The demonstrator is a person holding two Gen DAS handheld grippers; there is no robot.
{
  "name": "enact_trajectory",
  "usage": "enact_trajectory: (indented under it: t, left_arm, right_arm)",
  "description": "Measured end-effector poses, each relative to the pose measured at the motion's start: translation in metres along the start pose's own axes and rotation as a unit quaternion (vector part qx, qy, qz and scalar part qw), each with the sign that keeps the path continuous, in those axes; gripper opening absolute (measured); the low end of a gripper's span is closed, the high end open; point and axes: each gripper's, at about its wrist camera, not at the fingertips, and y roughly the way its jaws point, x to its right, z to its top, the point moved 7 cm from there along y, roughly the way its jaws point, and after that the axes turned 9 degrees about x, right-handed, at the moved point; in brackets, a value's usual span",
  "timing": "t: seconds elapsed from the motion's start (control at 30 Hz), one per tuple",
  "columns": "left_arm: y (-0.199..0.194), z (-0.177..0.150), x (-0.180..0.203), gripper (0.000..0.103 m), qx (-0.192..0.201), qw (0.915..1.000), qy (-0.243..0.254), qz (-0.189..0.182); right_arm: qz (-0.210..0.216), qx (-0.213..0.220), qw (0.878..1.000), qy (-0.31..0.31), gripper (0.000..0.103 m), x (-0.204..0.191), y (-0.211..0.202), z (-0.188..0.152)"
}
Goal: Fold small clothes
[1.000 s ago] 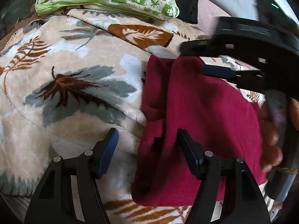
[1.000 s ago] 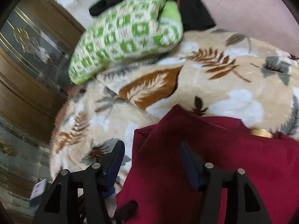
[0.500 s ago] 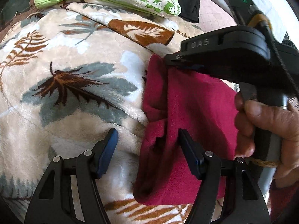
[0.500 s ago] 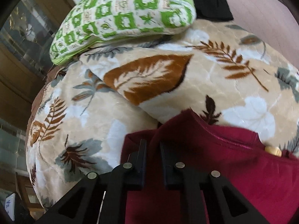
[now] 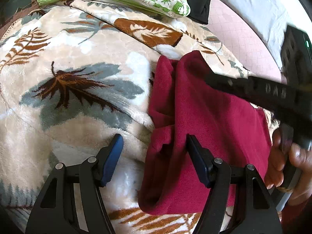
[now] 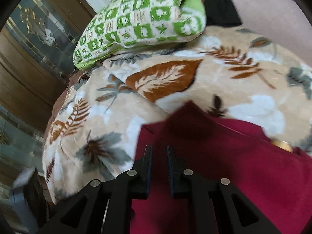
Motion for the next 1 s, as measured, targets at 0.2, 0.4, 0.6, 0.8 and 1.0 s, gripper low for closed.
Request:
enact_trajectory:
  t: [0.2,0.4,0.6,0.8,1.0]
  left_arm:
    - [0.000,0.000,0.000,0.068,-0.001,1.0000,0.001,0.003]
    - [-0.002,-0.001,0.000,0.068,-0.002,1.0000,0.001,0.001]
    - [-0.007,-0.001,-0.002,0.068,-0.002,1.0000,-0.008,-0.004]
    - [-0.010,-0.001,-0.006,0.068,-0.004,0.9997,-0.021,-0.013]
    - [-0.011,0.002,-0.004,0.068,-0.005,0.9994,-0.029,-0.017]
  right_arm:
    - [-0.058,-0.029,0.996,0.058,0.023,0.048,0.020,-0.016]
    - [-0.036,-0.015,0.997,0.063,0.032,0.039,0.006,-0.004]
    - [-0.049,0.005,0.997,0.053,0.036,0.044,-0.009,-0.007]
    - [-0.068,-0.019,0.996,0.045,0.042,0.054,0.007,-0.017]
    - [-0.055,0.013,0.997,0.052,0.042,0.052,-0.025,-0.010]
